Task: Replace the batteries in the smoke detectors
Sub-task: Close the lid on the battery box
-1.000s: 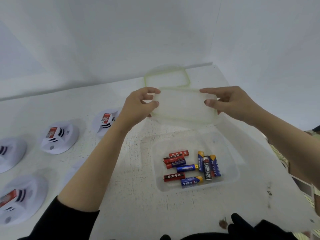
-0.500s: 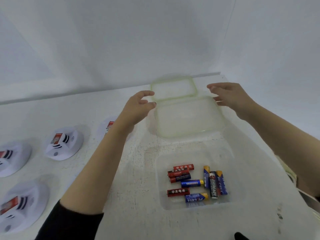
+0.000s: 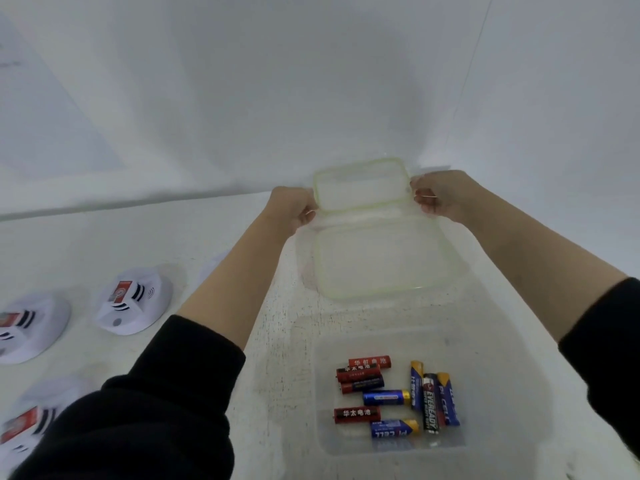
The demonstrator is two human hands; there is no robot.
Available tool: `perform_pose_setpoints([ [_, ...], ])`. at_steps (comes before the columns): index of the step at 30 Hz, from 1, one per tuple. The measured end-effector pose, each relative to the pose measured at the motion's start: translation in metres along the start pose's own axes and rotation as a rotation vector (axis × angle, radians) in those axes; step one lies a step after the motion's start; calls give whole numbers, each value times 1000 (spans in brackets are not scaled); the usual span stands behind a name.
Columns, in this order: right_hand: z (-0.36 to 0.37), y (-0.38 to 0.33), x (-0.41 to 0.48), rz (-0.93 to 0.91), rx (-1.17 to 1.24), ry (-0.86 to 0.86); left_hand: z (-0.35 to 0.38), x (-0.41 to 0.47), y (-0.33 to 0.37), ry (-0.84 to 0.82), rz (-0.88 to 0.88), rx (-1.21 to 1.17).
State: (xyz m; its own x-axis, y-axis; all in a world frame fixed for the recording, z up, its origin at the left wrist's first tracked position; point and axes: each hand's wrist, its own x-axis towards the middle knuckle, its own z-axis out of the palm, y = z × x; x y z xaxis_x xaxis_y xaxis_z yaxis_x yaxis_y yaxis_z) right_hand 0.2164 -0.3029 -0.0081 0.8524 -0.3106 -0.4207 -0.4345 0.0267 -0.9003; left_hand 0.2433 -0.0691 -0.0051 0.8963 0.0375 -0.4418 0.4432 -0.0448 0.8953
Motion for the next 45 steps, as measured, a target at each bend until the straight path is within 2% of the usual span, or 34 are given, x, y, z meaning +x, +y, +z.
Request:
perform_pose_setpoints([
  [5, -14, -3, -26, -216, 227, -58, -6, -24, 19, -36, 139, -99],
  [7, -18, -9, -42, -233, 460, -158, -8, -42, 27, -83, 184, -172],
  [10, -27, -18, -69, -157, 802, -304, -14, -69, 37, -226, 221, -428],
  [13, -32, -23, -100, -174, 877, -323, -25, -92, 36, -377, 180, -739],
  [15, -35, -21, -120, -211, 815, -281, -28, -107, 33, -384, 219, -725],
  [18, -38, -11, -149, -297, 593, -231, -27, -131, 20, -322, 344, -407],
  [21, -42, 8, -181, -352, 484, -237, -32, -152, -5, -340, 443, -245],
  [25, -48, 47, -216, -374, 283, -161, -46, -186, -47, -369, 488, -106],
  [29, -50, 85, -249, -410, 135, -84, -56, -216, -87, -406, 426, 31],
  [33, -46, 114, -266, -446, 38, -8, -58, -237, -109, -392, 444, 99],
  [38, -34, 130, -270, -512, 12, 71, -54, -238, -120, -279, 508, 77],
  [45, -23, 132, -267, -503, 44, 53, -56, -232, -123, -248, 525, 89],
])
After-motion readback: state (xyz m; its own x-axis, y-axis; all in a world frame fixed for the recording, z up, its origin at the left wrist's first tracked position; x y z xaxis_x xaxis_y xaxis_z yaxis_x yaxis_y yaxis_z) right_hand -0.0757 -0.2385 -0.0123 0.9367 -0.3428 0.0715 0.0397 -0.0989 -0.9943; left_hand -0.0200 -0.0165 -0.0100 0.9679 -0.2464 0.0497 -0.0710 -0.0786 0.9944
